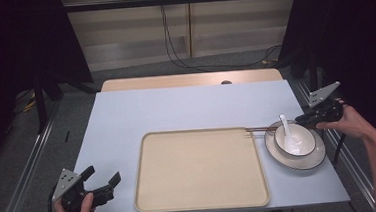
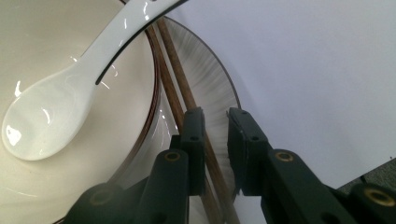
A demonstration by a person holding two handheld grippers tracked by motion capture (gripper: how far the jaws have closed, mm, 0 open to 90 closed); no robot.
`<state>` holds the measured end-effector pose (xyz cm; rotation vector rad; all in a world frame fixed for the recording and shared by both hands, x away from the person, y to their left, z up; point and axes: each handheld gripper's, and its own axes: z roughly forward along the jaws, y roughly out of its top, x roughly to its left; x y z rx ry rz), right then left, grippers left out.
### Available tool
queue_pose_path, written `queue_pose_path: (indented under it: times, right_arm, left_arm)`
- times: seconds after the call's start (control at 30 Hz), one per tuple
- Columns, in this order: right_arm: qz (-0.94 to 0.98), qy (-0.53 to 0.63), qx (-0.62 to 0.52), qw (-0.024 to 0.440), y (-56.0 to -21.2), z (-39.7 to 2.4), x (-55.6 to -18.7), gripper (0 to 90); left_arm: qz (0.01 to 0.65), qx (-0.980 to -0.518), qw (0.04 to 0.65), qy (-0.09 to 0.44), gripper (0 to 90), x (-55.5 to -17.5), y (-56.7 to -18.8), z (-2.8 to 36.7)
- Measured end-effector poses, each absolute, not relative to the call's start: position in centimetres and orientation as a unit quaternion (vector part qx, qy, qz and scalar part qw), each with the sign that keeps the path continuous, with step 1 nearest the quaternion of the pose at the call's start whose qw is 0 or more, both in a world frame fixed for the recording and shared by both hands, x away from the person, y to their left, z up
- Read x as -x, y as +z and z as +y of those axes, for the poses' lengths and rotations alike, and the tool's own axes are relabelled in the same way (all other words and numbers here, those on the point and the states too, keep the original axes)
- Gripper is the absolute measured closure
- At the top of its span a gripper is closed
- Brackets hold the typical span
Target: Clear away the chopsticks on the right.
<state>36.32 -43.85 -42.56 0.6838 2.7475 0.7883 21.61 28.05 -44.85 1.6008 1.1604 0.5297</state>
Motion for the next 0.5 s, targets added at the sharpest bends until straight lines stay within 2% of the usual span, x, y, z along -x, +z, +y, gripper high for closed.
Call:
queue_pose_path:
  times: [0.27,0.5]
  right_arm:
    - [0.936,0.251,-0.231,0.091,-43.23,-43.38,-36.61,78.8]
    - [0.938,0.252,-0.22,0.092,-43.39,-43.07,-37.06,85.4]
  left_arm:
    - [0.485,-0.667,0.521,0.222,3.3,-21.58,-44.84,28.12]
    - [0.486,-0.666,0.52,0.222,3.3,-21.57,-44.84,28.14]
